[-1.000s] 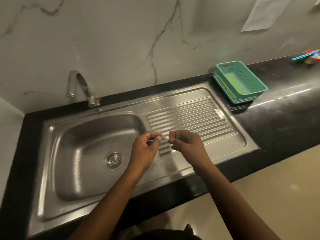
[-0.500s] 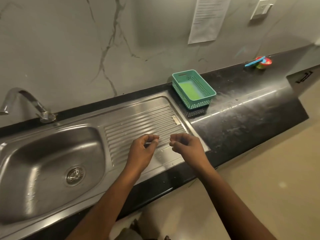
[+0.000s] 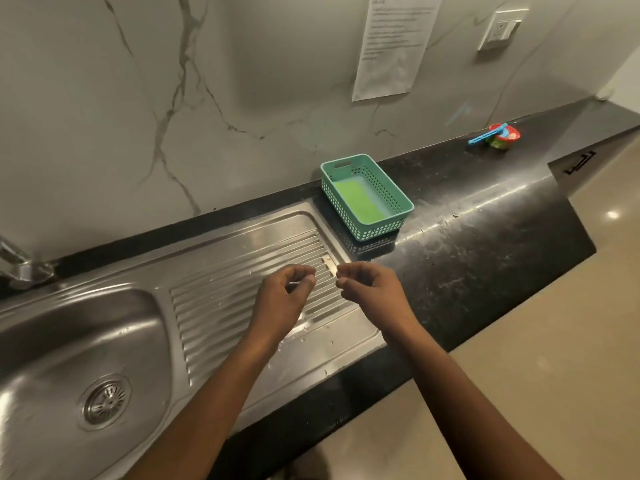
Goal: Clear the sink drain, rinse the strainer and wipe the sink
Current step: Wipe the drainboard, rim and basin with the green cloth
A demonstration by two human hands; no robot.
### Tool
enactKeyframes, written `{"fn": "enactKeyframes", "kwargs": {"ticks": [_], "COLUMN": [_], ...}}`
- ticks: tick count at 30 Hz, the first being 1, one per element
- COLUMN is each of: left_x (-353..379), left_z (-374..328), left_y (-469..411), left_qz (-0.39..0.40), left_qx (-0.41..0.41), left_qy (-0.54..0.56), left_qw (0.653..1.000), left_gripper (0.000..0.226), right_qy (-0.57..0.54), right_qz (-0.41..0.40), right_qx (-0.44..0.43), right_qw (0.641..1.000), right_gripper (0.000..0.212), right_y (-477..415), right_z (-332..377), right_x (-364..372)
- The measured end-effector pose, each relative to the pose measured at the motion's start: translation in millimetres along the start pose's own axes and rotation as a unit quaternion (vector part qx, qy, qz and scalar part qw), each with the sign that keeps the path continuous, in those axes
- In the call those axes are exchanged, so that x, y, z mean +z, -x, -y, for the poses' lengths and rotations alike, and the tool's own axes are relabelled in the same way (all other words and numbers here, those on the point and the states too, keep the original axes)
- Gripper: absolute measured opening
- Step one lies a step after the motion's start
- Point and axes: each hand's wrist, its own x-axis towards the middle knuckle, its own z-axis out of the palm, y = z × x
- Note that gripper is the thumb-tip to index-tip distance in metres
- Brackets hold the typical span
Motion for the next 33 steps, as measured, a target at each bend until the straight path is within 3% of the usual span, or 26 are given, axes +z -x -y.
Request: {"fn": "enactKeyframes", "kwargs": {"ticks": [8,16,19,23,29,33], "left_x": [7.9,43.8,62.4,85.6,97.5,88.6], "left_z": [-24.5,-46.1,-52.2,-50.0,-37.1,-32.4], "left_y": [-38.0,-63.7,-68.9,-67.8,-54.4,-45.2], "left_qz": [0.0,-0.061,-0.094,-0.145,-0.205,-0.25], "left_qx": [0.016,0.017,0.017,0.007,-0.031,-0.04], "left_qy": [-0.016,-0.018,-0.016,0.009,0.013,0.013], "left_qw": [1.0,0.998,0.995,0.989,0.978,0.967], "left_gripper": [0.016,0.016,0.019,0.014,0.017,0.015], "right_qy": [0.01,0.146,0.271,0.422,0.526,0.547], "right_qz": [-0.01,0.039,0.07,0.144,0.276,0.304], "right_qx": [-0.014,-0.025,-0.05,-0.052,-0.049,-0.022], "right_qw": [1.0,0.988,0.959,0.893,0.803,0.779], "right_gripper": [0.023,0.026,0.033,0.042,0.049,0.05], "right_y": [-60.1,-170.5,-221.6,-271.7,-306.1,-314.2], "right_z": [32.6,41.0,35.6,21.4,-0.7,-5.5], "right_x": [-25.7,-74.4,-89.0,-97.9,-90.3,-80.5]}}
